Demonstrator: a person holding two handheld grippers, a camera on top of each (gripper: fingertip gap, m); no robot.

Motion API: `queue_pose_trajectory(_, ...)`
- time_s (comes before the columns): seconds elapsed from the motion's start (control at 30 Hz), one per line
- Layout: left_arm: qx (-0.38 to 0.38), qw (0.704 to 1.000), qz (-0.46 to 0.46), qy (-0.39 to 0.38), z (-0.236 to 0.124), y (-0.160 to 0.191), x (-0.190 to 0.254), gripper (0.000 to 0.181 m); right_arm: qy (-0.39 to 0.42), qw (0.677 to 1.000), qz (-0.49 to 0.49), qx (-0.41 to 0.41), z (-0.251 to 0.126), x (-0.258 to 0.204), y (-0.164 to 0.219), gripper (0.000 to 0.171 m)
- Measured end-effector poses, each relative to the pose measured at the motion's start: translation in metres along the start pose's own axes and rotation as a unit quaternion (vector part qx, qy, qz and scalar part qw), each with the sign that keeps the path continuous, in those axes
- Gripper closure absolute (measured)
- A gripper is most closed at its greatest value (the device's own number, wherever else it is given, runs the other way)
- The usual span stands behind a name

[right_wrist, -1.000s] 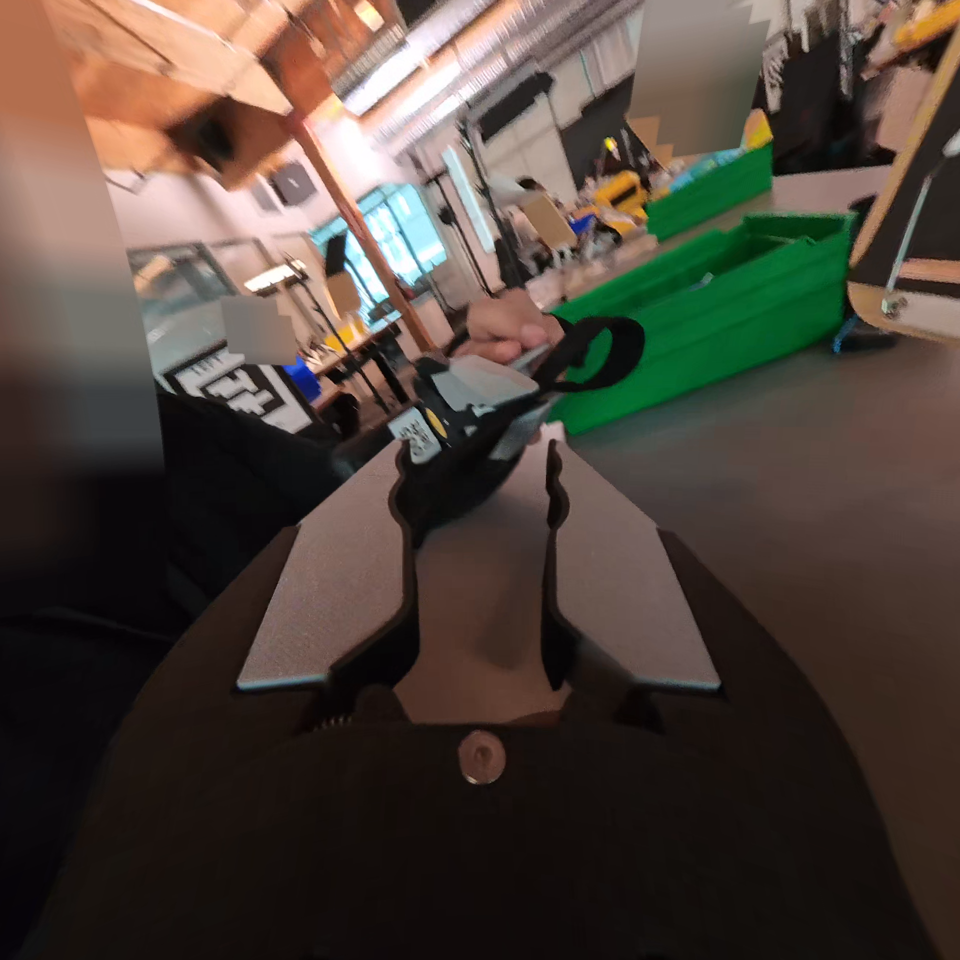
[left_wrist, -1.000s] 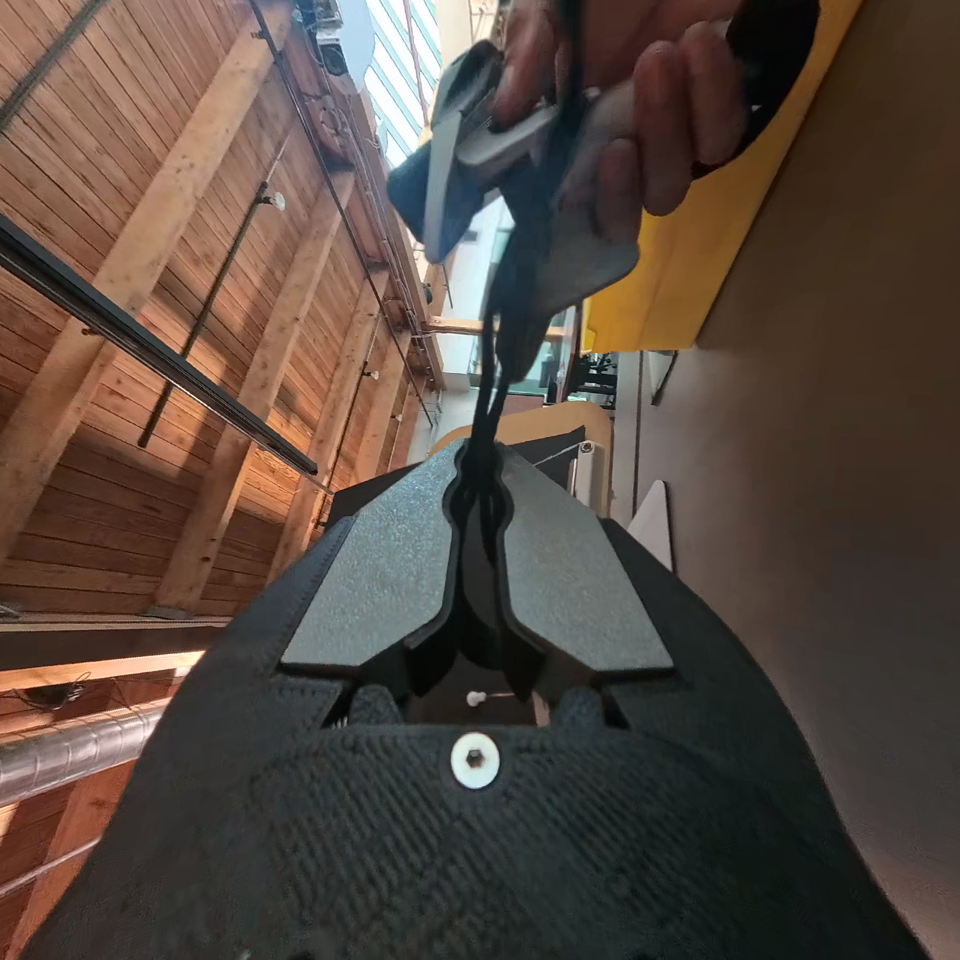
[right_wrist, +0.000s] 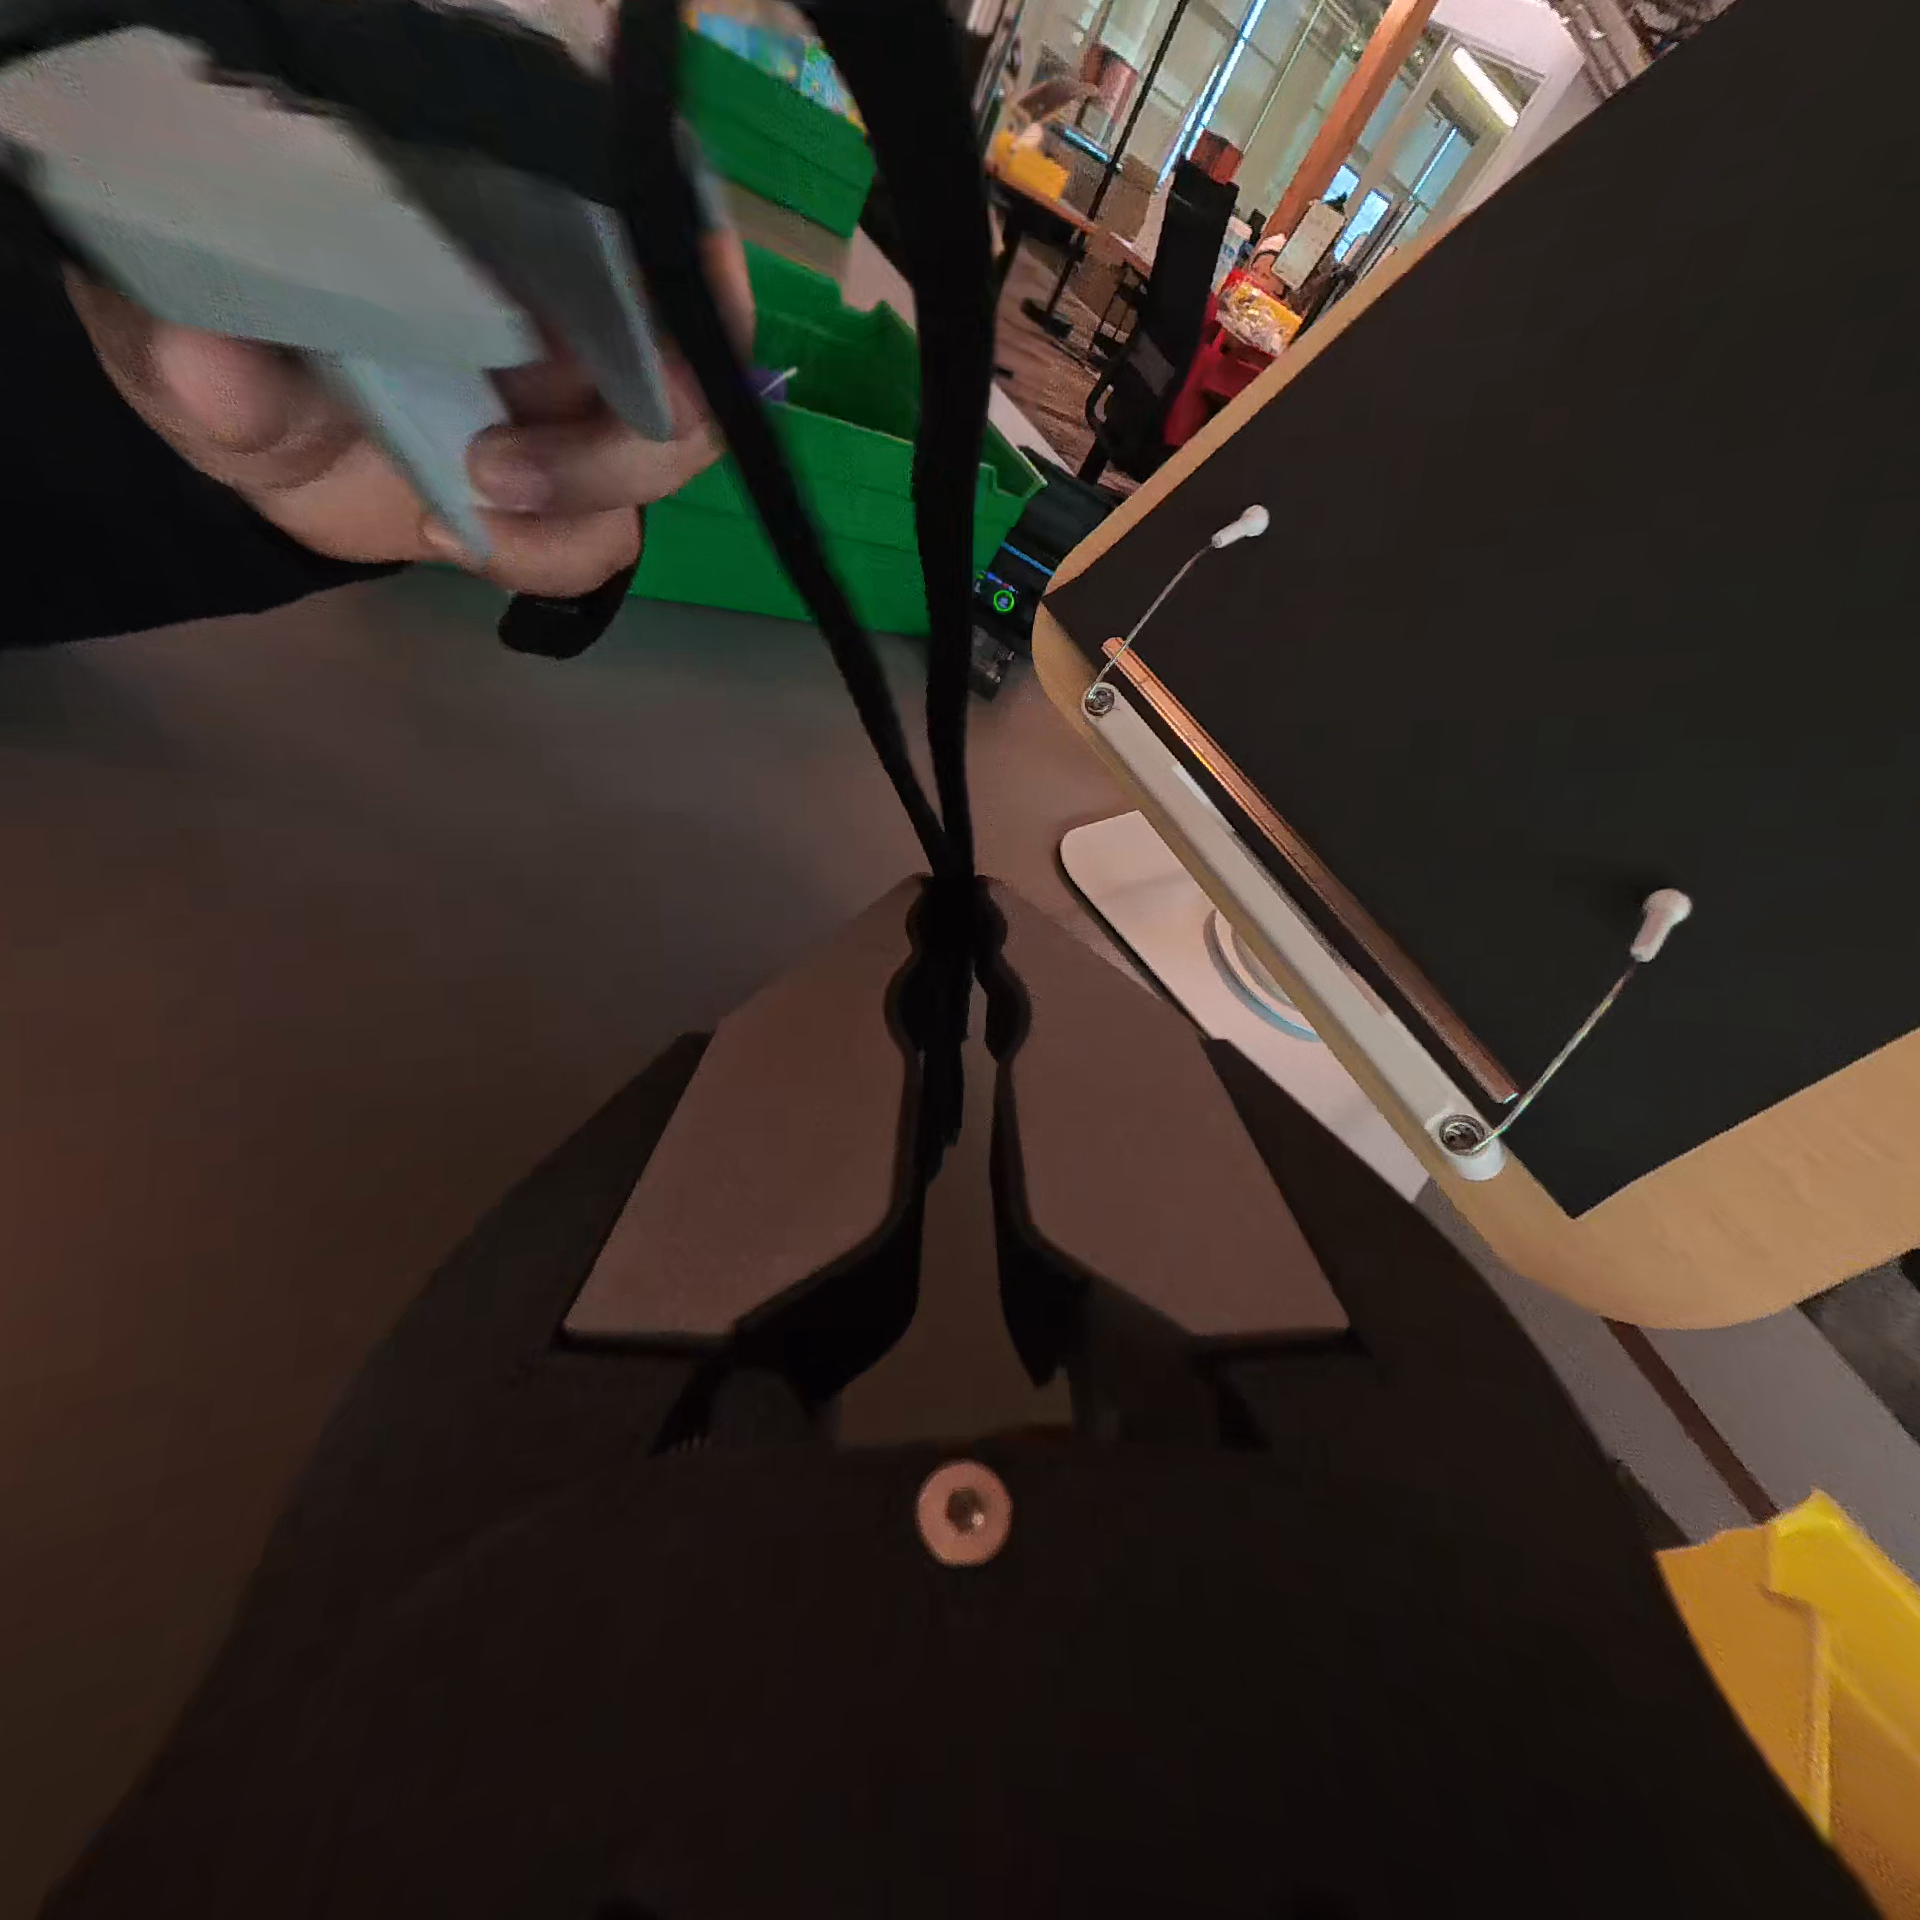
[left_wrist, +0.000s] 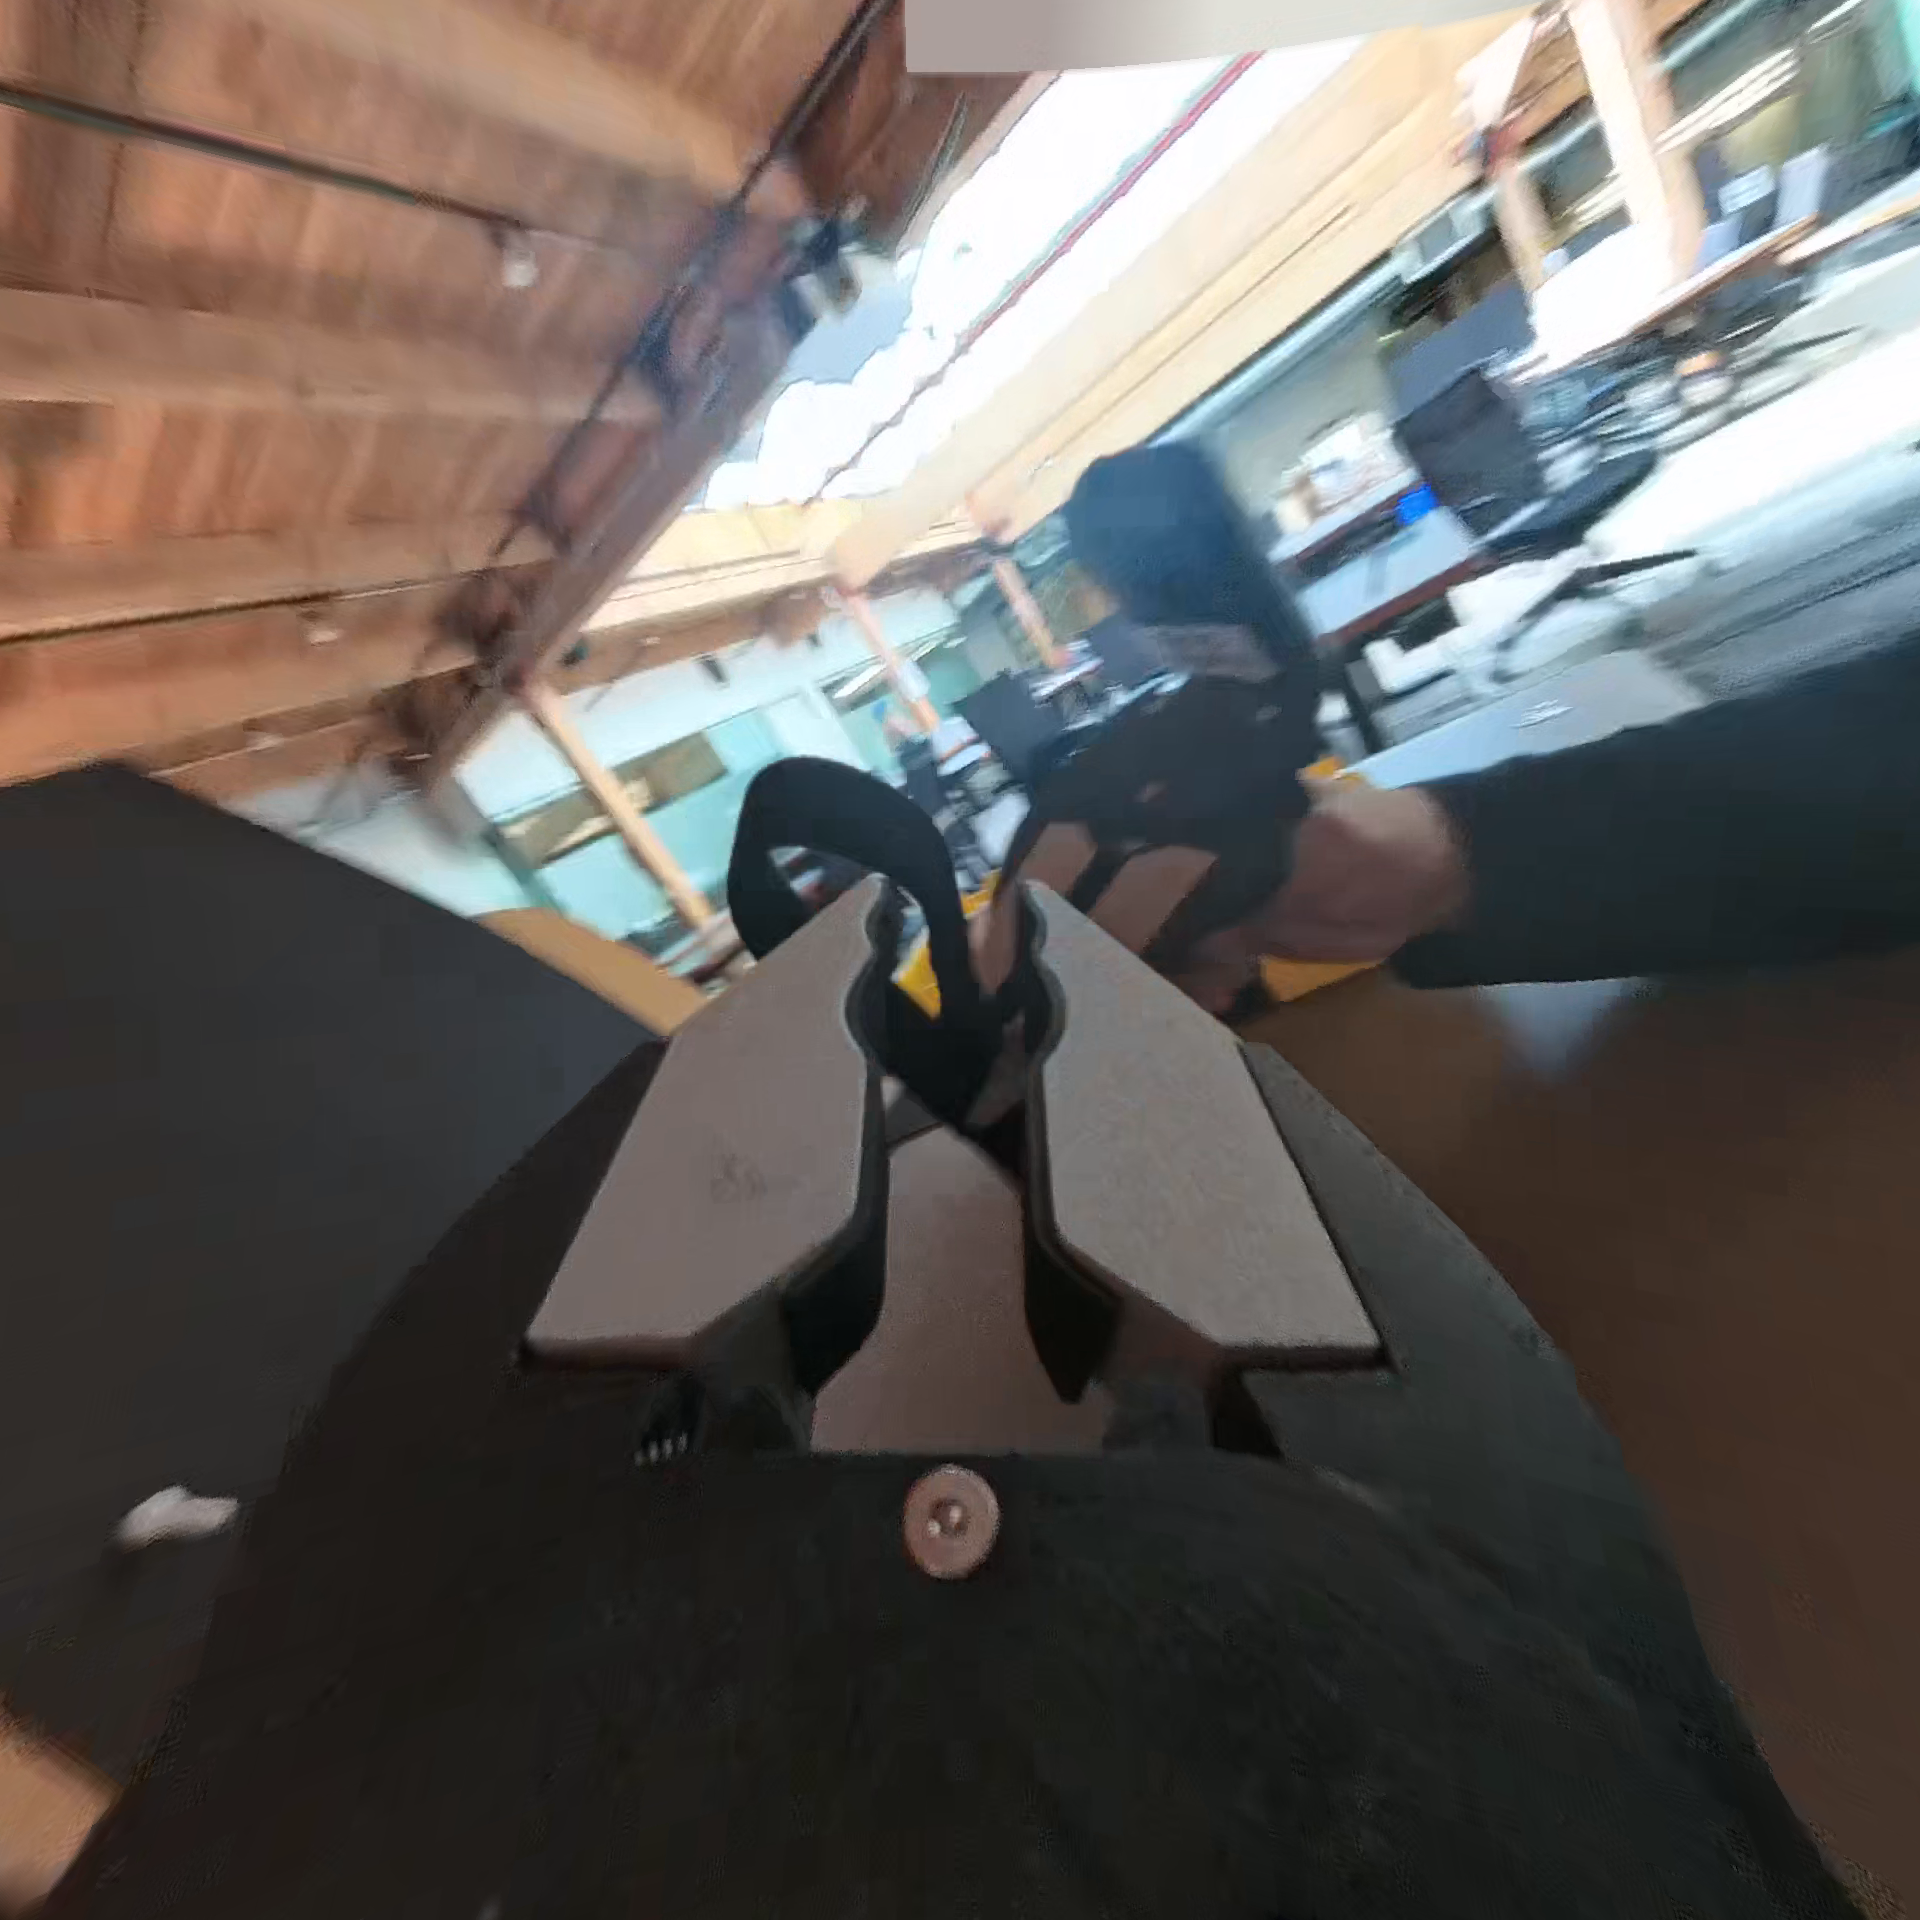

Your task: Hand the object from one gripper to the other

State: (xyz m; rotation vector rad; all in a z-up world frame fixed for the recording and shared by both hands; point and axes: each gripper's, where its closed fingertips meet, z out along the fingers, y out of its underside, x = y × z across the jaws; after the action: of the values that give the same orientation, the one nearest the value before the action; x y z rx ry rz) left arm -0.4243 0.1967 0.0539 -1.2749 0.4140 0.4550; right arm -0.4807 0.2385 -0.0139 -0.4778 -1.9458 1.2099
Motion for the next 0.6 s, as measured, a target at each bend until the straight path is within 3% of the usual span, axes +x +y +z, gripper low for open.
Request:
queue_pose_trajectory(0.13,0.018,0.989,-0.082,0.125,-0.006,-0.015,0.032,0.147,0.048,0.997,-0.046,0.037,-0.008,0.012,-0.012,0.169)
queue_pose_trajectory(0.2,0.021,0.955,-0.164,0.245,-0.022,-0.022,0.056,0.142,0.079,0.992,-0.071,0.067,-0.016,0.018,-0.024,0.168)
queue_pose_trajectory(0.23,0.019,0.947,-0.189,0.258,-0.025,-0.023,0.056,0.141,0.090,0.990,-0.081,0.077,-0.019,0.019,-0.029,0.168)
queue_pose_trajectory(0.33,0.024,0.953,-0.201,0.224,-0.025,-0.018,0.042,0.153,0.124,0.979,-0.137,0.091,-0.025,0.020,-0.037,0.168)
queue_pose_trajectory(0.43,-0.011,0.939,-0.264,0.221,-0.023,-0.008,0.035,0.144,0.166,0.962,-0.199,0.085,-0.026,0.021,-0.041,0.169)
queue_pose_trajectory(0.5,-0.001,0.937,-0.293,0.190,-0.017,-0.004,0.022,0.148,0.166,0.959,-0.219,0.067,-0.021,0.018,-0.036,0.169)
queue_pose_trajectory(0.6,-0.004,0.941,-0.297,0.163,-0.009,0.002,0.016,0.174,0.170,0.957,-0.231,0.040,-0.014,0.019,-0.027,0.168)
